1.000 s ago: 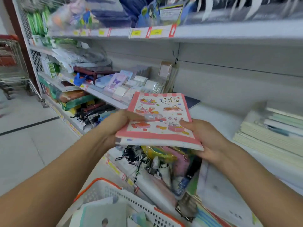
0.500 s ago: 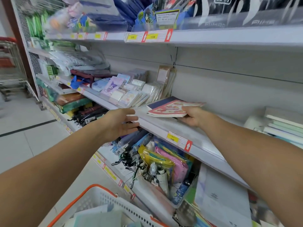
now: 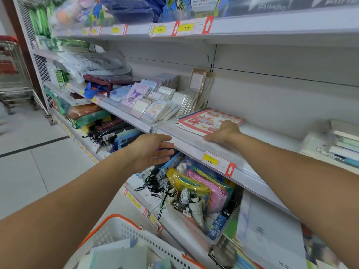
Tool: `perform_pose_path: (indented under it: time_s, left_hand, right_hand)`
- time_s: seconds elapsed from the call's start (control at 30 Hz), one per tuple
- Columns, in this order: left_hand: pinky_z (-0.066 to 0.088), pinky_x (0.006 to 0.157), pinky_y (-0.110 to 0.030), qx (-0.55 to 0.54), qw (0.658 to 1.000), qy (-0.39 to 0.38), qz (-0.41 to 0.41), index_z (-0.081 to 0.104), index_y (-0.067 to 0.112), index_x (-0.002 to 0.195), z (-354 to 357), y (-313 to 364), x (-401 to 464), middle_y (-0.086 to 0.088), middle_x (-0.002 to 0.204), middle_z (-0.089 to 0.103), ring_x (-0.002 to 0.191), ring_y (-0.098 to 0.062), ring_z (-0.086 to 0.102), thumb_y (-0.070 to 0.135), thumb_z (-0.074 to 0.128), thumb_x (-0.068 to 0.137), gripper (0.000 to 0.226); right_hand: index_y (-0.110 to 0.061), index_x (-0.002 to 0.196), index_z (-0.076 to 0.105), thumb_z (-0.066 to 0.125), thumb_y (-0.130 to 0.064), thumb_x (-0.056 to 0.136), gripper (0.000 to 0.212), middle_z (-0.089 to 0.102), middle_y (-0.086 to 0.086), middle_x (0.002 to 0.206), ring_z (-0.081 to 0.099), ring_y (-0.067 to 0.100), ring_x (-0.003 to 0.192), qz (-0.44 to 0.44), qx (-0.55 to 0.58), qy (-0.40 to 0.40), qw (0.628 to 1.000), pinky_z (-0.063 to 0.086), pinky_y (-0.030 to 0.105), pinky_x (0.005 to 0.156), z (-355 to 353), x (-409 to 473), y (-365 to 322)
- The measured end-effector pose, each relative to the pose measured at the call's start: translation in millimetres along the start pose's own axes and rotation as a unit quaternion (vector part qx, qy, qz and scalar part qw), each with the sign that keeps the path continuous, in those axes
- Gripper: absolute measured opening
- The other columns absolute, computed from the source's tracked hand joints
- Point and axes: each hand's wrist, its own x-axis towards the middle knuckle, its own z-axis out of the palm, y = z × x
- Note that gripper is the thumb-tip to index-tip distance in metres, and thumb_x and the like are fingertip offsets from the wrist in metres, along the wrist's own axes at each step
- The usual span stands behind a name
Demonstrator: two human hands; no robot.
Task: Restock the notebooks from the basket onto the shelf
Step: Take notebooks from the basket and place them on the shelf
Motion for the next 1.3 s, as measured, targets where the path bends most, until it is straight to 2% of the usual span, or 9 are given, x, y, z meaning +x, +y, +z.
perform_pose_path:
  time_s: [0.27, 0.67, 0.77, 0.83, 0.93, 1.03, 1.1, 1.17, 1.3]
  left_hand:
    - [0.055, 0.066, -0.031, -0.008, 1.0, -0.009, -0.021, 0.066, 0.013, 0.108, 7, -9, 16, -0.007, 0.101, 0.074, 0.091, -0.021, 0.07, 0.021, 0.055, 0.098, 0.017]
    - [0.055, 0.066, -0.03, 0.022, 0.998, 0.019, -0.051, 0.066, 0.013, 0.106, -13, -43, 8, -0.005, 0.091, 0.073, 0.087, -0.02, 0.07, 0.02, 0.055, 0.098, 0.015]
    - [0.055, 0.062, -0.028, 0.069, 0.995, 0.044, -0.061, 0.068, 0.014, 0.105, -41, -71, -1, -0.006, 0.096, 0.074, 0.089, -0.02, 0.071, 0.026, 0.061, 0.094, 0.018]
    - [0.056, 0.062, -0.027, 0.09, 0.991, 0.082, -0.059, 0.067, 0.014, 0.101, -65, -104, -6, -0.007, 0.096, 0.073, 0.082, -0.018, 0.07, 0.027, 0.061, 0.093, 0.016]
    - [0.054, 0.076, -0.034, 0.175, 0.964, 0.174, -0.101, 0.066, 0.008, 0.101, -100, -179, -20, -0.017, 0.105, 0.069, 0.087, -0.027, 0.066, 0.023, 0.061, 0.092, 0.018]
    - [0.048, 0.076, -0.032, 0.338, 0.889, 0.245, -0.189, 0.06, 0.005, 0.109, -129, -269, -64, -0.019, 0.113, 0.064, 0.096, -0.033, 0.061, 0.021, 0.063, 0.087, 0.028]
    - [0.051, 0.077, -0.033, 0.325, 0.872, 0.265, -0.254, 0.057, 0.008, 0.114, -140, -319, -92, -0.015, 0.111, 0.063, 0.093, -0.03, 0.06, 0.023, 0.065, 0.082, 0.036]
    - [0.053, 0.084, -0.036, 0.319, 0.857, 0.242, -0.324, 0.059, 0.005, 0.118, -143, -347, -108, -0.012, 0.111, 0.061, 0.097, -0.028, 0.06, 0.036, 0.064, 0.081, 0.048]
    - [0.05, 0.09, -0.033, 0.339, 0.845, 0.214, -0.352, 0.053, 0.011, 0.119, -150, -368, -118, -0.01, 0.13, 0.048, 0.103, -0.024, 0.055, 0.048, 0.064, 0.076, 0.057]
  right_hand:
    - [-0.009, 0.112, 0.061, 0.081, -0.051, 0.071, 0.062, 0.065, 0.01, 0.116, 0.063, 0.029, 0.104, -0.002, -0.014, 0.122, 0.992, 0.047, 0.03, 0.074, 15, -1, -3]
    - [-0.007, 0.111, 0.062, 0.072, -0.023, 0.084, 0.033, 0.066, 0.01, 0.116, 0.063, 0.028, 0.106, -0.007, -0.062, 0.038, 0.997, 0.045, 0.028, 0.072, 4, -10, -19]
    - [-0.011, 0.104, 0.066, 0.065, -0.019, 0.088, 0.017, 0.07, 0.009, 0.104, 0.065, 0.028, 0.094, -0.09, -0.13, 0.194, 0.968, 0.047, 0.031, 0.069, 2, -48, -37]
    - [-0.019, 0.095, 0.067, 0.059, -0.028, 0.089, 0.013, 0.071, 0.001, 0.086, 0.064, 0.022, 0.078, -0.253, -0.028, 0.3, 0.92, 0.05, 0.03, 0.065, 28, -95, -50]
    - [-0.021, 0.078, 0.063, 0.058, -0.036, 0.09, 0.02, 0.062, -0.007, 0.064, 0.056, 0.012, 0.06, -0.334, 0.171, 0.051, 0.926, 0.045, 0.028, 0.057, 121, -184, -46]
    - [-0.012, 0.062, 0.051, 0.064, -0.038, 0.092, 0.042, 0.048, 0.008, 0.06, 0.049, 0.021, 0.058, -0.149, 0.106, -0.29, 0.939, 0.044, 0.034, 0.063, 230, -250, -7]
    - [-0.015, 0.059, 0.036, 0.066, -0.04, 0.09, 0.051, 0.035, 0.001, 0.057, 0.037, 0.016, 0.051, -0.026, 0.083, -0.327, 0.941, 0.03, 0.03, 0.053, 284, -278, 28]
    - [-0.019, 0.068, 0.047, 0.07, -0.045, 0.086, 0.039, 0.046, -0.004, 0.064, 0.048, 0.014, 0.058, 0.064, 0.091, -0.338, 0.935, 0.031, 0.026, 0.048, 317, -302, 54]
    - [-0.008, 0.106, 0.064, 0.073, -0.049, 0.079, 0.049, 0.065, 0.008, 0.106, 0.064, 0.028, 0.097, 0.11, 0.089, -0.316, 0.938, 0.049, 0.03, 0.072, 345, -329, 72]
